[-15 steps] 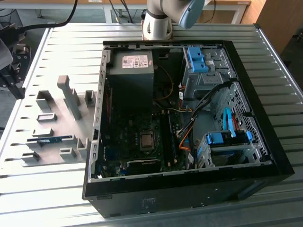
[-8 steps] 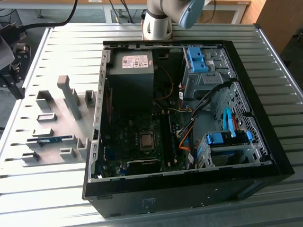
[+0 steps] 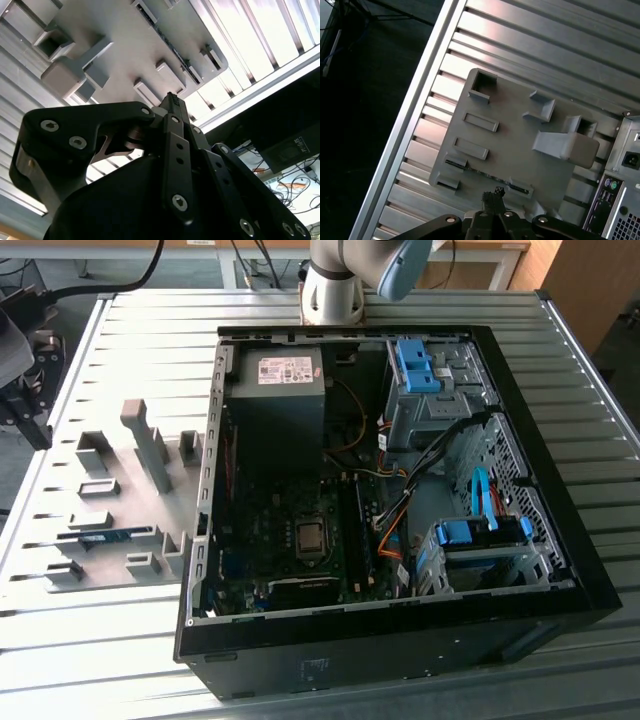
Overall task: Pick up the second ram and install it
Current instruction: 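Pick up the second ram and move it above second insertion slot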
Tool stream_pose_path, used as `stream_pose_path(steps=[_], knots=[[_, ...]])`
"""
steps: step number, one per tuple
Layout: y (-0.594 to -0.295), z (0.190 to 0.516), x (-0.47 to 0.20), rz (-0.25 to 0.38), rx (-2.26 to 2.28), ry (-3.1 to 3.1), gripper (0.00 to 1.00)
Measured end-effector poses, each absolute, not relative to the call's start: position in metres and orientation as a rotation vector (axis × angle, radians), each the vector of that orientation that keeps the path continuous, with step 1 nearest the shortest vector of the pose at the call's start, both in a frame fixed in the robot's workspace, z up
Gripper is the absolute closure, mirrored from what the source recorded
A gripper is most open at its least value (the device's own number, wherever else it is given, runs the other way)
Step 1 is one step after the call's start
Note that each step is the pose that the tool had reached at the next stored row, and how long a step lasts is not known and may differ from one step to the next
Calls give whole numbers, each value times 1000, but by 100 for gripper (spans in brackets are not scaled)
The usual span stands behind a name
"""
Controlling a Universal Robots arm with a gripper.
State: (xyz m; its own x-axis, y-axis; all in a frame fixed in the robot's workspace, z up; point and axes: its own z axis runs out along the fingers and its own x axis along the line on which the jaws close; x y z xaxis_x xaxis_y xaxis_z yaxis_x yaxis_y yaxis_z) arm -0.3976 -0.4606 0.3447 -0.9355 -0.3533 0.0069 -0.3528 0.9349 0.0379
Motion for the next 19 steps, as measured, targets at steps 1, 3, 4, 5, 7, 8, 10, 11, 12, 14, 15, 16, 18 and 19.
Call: stream_pose_path(steps=[1, 3, 4, 5, 7, 8, 10, 11, 12, 14, 15, 16, 18, 19], knots=[[-461, 345, -398, -56, 569, -3075, 89], [-461, 345, -398, -56, 585, -3072, 89], [-461, 345, -398, -56, 593, -3071, 89], [-461, 345, -398, -56, 601, -3069, 89], [-461, 345, -398, -56, 615, -3066, 89], [-461, 345, -398, -56, 622, -3064, 89], [-461, 345, -398, -56, 636, -3061, 89], [-461, 345, -398, -56, 644, -3060, 89], [-461, 345, -398, -56, 651, -3058, 89], [-461, 345, -398, -56, 666, -3055, 89], [-461, 345, -398, -56, 673, -3053, 89], [-461, 345, -398, -56, 680, -3051, 89], [-461, 345, -398, -55, 696, -3048, 89], [-461, 345, -398, -55, 703, -3046, 89]])
